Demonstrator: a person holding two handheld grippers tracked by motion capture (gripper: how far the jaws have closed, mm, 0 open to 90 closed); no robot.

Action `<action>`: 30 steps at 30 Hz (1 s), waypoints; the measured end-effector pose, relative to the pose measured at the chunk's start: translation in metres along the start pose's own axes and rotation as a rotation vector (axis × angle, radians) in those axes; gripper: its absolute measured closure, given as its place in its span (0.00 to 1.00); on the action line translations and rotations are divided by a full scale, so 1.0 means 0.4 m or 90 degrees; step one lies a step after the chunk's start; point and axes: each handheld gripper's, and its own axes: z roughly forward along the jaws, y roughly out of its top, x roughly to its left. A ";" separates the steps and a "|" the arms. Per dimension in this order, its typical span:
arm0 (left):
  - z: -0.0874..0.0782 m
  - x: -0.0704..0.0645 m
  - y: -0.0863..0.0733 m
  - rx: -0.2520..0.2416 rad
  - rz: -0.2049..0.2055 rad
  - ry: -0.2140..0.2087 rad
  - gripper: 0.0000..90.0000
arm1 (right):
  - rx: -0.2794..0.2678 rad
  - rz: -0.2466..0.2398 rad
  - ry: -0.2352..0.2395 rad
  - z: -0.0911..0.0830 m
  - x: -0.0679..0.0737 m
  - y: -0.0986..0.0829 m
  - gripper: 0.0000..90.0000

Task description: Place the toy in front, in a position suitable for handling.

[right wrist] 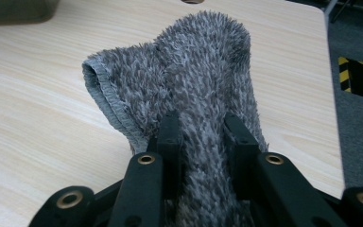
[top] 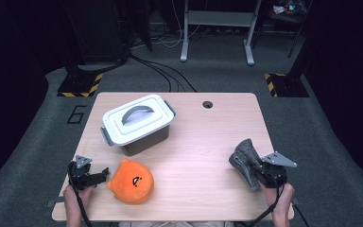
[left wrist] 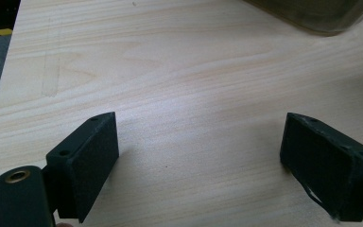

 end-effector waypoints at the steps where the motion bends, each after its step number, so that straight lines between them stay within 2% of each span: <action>1: 0.000 0.000 0.000 0.000 0.000 0.000 0.13 | 0.000 0.003 -0.002 0.000 -0.003 0.000 0.80; 11: 0.000 0.000 0.000 -0.002 0.000 0.000 0.13 | 0.002 0.020 -0.039 0.005 -0.048 -0.005 0.80; 17: 0.000 0.000 0.000 -0.001 0.000 0.000 0.13 | 0.009 0.043 -0.068 0.019 -0.077 -0.017 0.79; 22: 0.000 -0.001 0.000 -0.001 -0.002 -0.001 0.13 | 0.011 0.070 -0.077 0.031 -0.096 -0.024 0.79; 30: 0.000 -0.001 0.000 -0.002 0.000 0.000 0.13 | 0.029 0.077 -0.101 0.057 -0.108 -0.029 0.78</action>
